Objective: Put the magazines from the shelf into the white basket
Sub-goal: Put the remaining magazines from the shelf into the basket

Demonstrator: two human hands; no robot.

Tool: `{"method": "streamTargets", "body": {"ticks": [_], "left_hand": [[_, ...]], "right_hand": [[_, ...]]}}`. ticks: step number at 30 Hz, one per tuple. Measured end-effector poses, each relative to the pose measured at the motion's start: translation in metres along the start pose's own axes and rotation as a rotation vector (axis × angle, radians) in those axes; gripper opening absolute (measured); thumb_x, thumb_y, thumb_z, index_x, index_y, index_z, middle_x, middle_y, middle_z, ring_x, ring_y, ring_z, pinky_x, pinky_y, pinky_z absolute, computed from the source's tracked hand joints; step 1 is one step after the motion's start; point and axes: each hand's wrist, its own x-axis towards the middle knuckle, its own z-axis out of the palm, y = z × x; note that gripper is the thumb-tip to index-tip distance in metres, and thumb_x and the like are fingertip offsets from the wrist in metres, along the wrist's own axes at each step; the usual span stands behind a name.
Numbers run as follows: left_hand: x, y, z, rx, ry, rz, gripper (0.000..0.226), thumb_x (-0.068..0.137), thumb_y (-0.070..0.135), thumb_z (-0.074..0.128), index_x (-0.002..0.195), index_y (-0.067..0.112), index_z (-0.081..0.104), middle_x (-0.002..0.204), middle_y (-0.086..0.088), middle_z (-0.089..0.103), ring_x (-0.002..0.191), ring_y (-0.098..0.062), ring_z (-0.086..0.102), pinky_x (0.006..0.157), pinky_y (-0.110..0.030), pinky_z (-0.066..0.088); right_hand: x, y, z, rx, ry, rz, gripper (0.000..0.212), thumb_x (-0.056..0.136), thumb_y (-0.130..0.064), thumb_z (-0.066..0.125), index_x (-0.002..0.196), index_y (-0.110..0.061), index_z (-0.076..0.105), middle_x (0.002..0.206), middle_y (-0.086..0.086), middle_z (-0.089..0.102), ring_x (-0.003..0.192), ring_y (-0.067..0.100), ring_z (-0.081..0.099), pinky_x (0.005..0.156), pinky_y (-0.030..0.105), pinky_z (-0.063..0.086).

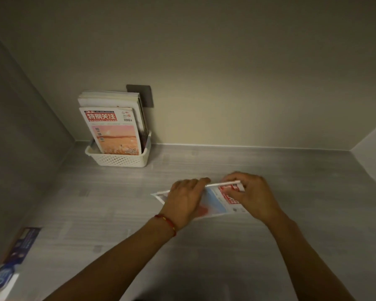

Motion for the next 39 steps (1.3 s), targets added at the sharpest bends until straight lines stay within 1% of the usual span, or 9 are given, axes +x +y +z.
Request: {"method": "streamTargets", "body": {"ticks": [6, 9, 11, 14, 18, 21, 29, 33, 39], "left_hand": [[-0.017, -0.033, -0.036, -0.658, 0.234, -0.268, 0.016, 0.102, 0.027, 0.044, 0.109, 0.032, 0.058, 0.099, 0.012, 0.071, 0.089, -0.004, 0.070, 0.070, -0.017, 0.056], [-0.027, -0.058, -0.050, -0.919, 0.285, -0.421, 0.019, 0.102, 0.017, 0.048, 0.114, 0.025, 0.060, 0.112, 0.007, 0.070, 0.106, -0.010, 0.067, 0.083, -0.030, 0.060], [-0.034, -0.075, -0.059, -0.995, 0.312, -0.479, 0.022, 0.101, 0.019, 0.050, 0.120, 0.024, 0.060, 0.120, 0.003, 0.069, 0.113, -0.019, 0.065, 0.090, -0.043, 0.059], [-0.046, -0.105, -0.074, -1.030, 0.334, -0.530, 0.025, 0.101, 0.022, 0.050, 0.124, 0.026, 0.060, 0.122, 0.003, 0.069, 0.114, -0.023, 0.065, 0.094, -0.055, 0.056], [-0.058, -0.157, -0.100, -1.081, 0.379, -0.517, 0.024, 0.101, 0.024, 0.050, 0.122, 0.027, 0.063, 0.120, 0.008, 0.071, 0.112, -0.021, 0.067, 0.092, -0.056, 0.056], [-0.057, -0.198, -0.124, -1.121, 0.394, -0.434, 0.028, 0.101, 0.027, 0.051, 0.127, 0.028, 0.061, 0.125, 0.006, 0.069, 0.115, -0.021, 0.067, 0.088, -0.050, 0.059], [-0.015, -0.292, -0.187, -0.900, 0.575, -0.426, 0.022, 0.103, 0.028, 0.047, 0.113, 0.020, 0.065, 0.115, 0.007, 0.069, 0.100, -0.008, 0.067, 0.084, -0.027, 0.057], [0.008, -0.331, -0.195, -0.559, 0.568, -0.487, 0.027, 0.103, 0.023, 0.046, 0.110, 0.010, 0.069, 0.102, -0.001, 0.069, 0.079, -0.009, 0.064, 0.063, -0.009, 0.045], [0.033, -0.379, -0.156, -0.561, 0.435, -0.720, 0.033, 0.099, 0.025, 0.052, 0.090, 0.000, 0.071, 0.090, -0.016, 0.074, 0.087, -0.034, 0.070, 0.075, -0.035, 0.054]], "right_hand": [[0.026, -0.020, 0.007, 0.199, 0.334, 0.051, 0.025, 0.088, -0.038, 0.069, 0.111, -0.035, 0.061, 0.098, -0.020, 0.069, 0.088, -0.010, 0.065, 0.066, 0.004, 0.049], [0.026, -0.020, 0.028, 0.223, 0.390, 0.146, 0.023, 0.094, -0.053, 0.050, 0.112, -0.040, 0.054, 0.097, -0.028, 0.064, 0.090, -0.019, 0.059, 0.064, -0.001, 0.043], [0.029, -0.021, 0.053, 0.341, 0.199, 0.220, 0.024, 0.093, -0.060, 0.044, 0.106, -0.044, 0.056, 0.104, -0.022, 0.068, 0.092, -0.003, 0.066, 0.071, 0.013, 0.051], [0.042, -0.036, 0.096, 0.402, -0.059, 0.218, 0.021, 0.094, -0.053, 0.051, 0.113, -0.046, 0.054, 0.110, -0.010, 0.071, 0.089, 0.012, 0.072, 0.067, 0.026, 0.057], [0.077, -0.071, 0.129, 0.404, -0.047, 0.187, 0.043, 0.090, -0.035, 0.067, 0.126, -0.041, 0.044, 0.100, -0.015, 0.072, 0.090, 0.008, 0.071, 0.060, 0.020, 0.055], [0.115, -0.099, 0.150, 0.278, -0.098, 0.113, 0.028, 0.092, -0.036, 0.064, 0.118, -0.036, 0.057, 0.107, -0.015, 0.070, 0.090, 0.008, 0.070, 0.062, 0.019, 0.053], [0.225, -0.160, 0.195, 0.059, 0.114, -0.062, 0.019, 0.091, -0.027, 0.067, 0.109, -0.021, 0.067, 0.119, -0.008, 0.069, 0.089, 0.007, 0.069, 0.065, 0.014, 0.056], [0.255, -0.161, 0.223, -0.079, 0.163, -0.090, 0.022, 0.093, -0.030, 0.063, 0.108, -0.014, 0.069, 0.122, -0.002, 0.070, 0.096, 0.014, 0.071, 0.072, 0.022, 0.059], [0.277, -0.133, 0.268, -0.087, 0.150, 0.105, 0.022, 0.096, -0.032, 0.058, 0.102, -0.013, 0.069, 0.113, 0.004, 0.073, 0.080, 0.007, 0.063, 0.061, 0.005, 0.042]]}}
